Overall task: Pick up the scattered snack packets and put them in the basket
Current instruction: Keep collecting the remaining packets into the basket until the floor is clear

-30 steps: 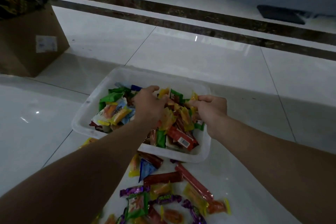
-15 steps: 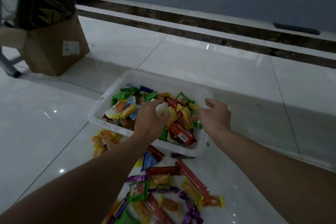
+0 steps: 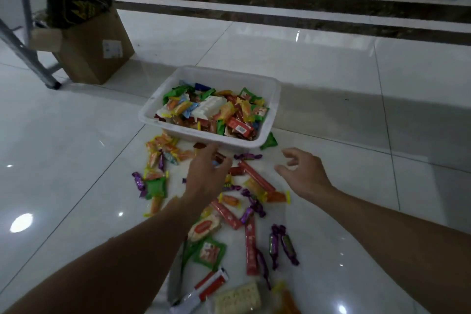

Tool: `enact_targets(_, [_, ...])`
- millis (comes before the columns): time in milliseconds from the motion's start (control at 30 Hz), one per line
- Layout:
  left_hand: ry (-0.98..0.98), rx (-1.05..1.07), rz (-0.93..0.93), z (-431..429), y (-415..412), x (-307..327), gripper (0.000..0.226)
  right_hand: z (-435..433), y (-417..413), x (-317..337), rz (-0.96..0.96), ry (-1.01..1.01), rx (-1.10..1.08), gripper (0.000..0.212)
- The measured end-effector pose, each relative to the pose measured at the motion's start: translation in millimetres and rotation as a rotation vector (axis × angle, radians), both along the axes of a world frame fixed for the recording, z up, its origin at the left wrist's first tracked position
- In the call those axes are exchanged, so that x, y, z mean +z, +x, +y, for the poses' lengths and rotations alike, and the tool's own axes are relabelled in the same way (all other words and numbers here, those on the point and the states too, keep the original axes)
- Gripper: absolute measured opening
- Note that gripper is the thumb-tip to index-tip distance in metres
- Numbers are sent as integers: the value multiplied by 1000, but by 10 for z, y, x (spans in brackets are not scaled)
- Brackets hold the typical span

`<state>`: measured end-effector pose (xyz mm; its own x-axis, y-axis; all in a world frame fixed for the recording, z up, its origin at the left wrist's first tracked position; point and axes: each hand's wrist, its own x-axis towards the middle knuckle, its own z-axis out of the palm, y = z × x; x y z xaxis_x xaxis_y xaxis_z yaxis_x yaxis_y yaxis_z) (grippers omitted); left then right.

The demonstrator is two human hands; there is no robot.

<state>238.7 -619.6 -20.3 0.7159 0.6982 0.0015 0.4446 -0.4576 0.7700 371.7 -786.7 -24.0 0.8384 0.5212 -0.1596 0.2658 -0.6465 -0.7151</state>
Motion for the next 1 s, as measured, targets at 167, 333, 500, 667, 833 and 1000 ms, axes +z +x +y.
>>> enact_targets(167, [-12, 6, 58, -195, -337, -232, 44, -117, -308, -275, 85, -111, 116, 57])
enact_targets(333, [-1, 37, 79, -202, -606, -361, 42, 35, -413, -536, 31, -289, 201, 66])
enact_targets(500, [34, 36, 158, -71, -851, -515, 48, 223, -369, -722, 23, -430, 288, 84])
enact_targets(667, [63, 49, 208, 108, -877, -578, 45, 415, -214, -820, 43, -533, 397, 88])
enact_targets(833, [57, 37, 218, 80, -826, -708, 46, 536, -207, -907, -87, -489, 324, 58])
enact_targets(1000, [59, 11, 226, 43, -735, -801, 51, 705, -243, -943, -161, -442, 226, 30])
